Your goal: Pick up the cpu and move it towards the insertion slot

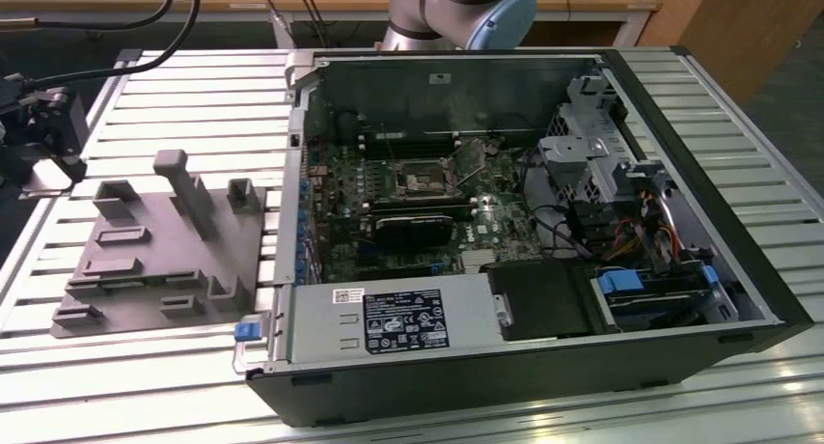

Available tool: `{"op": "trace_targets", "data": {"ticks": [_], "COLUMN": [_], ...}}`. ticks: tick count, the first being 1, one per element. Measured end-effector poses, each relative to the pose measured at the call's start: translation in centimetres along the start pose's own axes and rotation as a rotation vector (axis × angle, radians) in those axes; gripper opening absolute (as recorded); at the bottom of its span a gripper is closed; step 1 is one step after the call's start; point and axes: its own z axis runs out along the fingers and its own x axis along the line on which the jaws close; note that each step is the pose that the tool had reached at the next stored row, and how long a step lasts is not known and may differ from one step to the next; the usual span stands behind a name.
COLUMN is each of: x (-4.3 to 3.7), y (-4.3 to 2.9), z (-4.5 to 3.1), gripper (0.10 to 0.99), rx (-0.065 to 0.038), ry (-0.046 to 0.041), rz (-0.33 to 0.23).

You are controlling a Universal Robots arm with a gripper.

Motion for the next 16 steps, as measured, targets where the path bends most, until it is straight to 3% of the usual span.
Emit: {"op": "trace_targets", "data": {"ticks": [9,16], "x": [0.01,0.01], "y": [0.07,0.16], "z": [-0.95,-2.24], "gripper": [0.533,0.533], "rx": [-0.001,-0.003], "ry": [0.0000,0.0000], "rz": [0.000,0.000]}}
